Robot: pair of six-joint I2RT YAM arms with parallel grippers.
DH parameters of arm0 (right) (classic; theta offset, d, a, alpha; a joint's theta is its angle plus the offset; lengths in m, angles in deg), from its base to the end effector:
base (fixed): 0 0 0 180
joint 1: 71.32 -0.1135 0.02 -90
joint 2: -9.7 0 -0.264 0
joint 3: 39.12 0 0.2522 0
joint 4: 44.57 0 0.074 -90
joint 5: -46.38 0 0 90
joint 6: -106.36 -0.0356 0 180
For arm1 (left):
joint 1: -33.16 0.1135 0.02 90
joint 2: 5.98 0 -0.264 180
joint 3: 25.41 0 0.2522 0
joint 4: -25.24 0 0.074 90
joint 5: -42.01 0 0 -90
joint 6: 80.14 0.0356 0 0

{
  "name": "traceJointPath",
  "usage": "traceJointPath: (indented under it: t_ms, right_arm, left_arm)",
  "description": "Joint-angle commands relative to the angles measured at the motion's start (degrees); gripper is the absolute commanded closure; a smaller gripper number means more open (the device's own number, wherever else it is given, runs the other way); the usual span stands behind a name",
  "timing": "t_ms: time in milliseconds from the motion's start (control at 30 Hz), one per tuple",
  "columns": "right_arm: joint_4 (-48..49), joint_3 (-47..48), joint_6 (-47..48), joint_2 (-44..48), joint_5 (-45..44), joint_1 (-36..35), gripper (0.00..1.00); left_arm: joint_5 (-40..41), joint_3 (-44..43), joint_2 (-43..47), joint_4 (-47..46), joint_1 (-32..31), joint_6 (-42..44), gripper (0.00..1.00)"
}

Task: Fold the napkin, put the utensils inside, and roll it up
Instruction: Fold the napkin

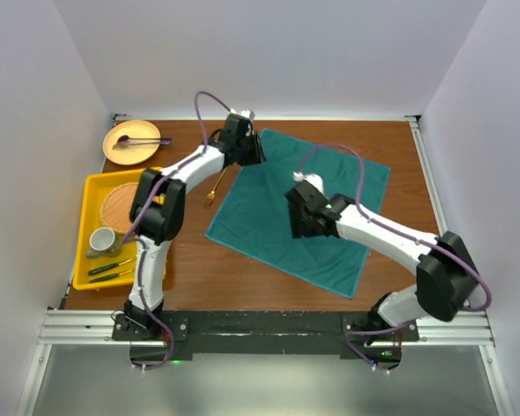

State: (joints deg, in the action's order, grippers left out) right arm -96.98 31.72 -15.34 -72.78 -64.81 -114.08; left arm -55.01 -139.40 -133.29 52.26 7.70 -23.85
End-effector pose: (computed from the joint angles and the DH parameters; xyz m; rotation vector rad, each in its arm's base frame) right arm 0.2139 0.1802 0.2280 -0.1370 2.5616 -0.0244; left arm 0.4575 -0.2226 0.1946 -0.1030 2.3598 -0.6653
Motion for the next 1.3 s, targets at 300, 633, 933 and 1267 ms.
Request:
traceJointPath:
  t_ms: [300, 633, 933, 1267]
  right_arm:
    - [8.59, 40.64, 5.95, -35.54, 4.14, -18.66, 0.42]
    - [7.45, 55.15, 8.41, -50.15, 5.19, -19.99, 0.49]
    - [5.70, 58.41, 9.64, -54.54, 3.00, -20.52, 0.62]
    - [4.73, 56.56, 8.94, -56.21, 2.82, -21.57, 0.71]
  left_arm:
    - [34.08, 24.19, 59.51, 17.67, 13.06, 7.08, 0.45]
    - [32.79, 26.75, 66.13, 21.29, 13.59, 5.94, 0.34]
    - [28.74, 27.63, 65.61, 20.32, 13.59, 6.20, 0.32]
    - [29.88, 27.19, 65.87, 20.76, 13.59, 5.77, 0.32]
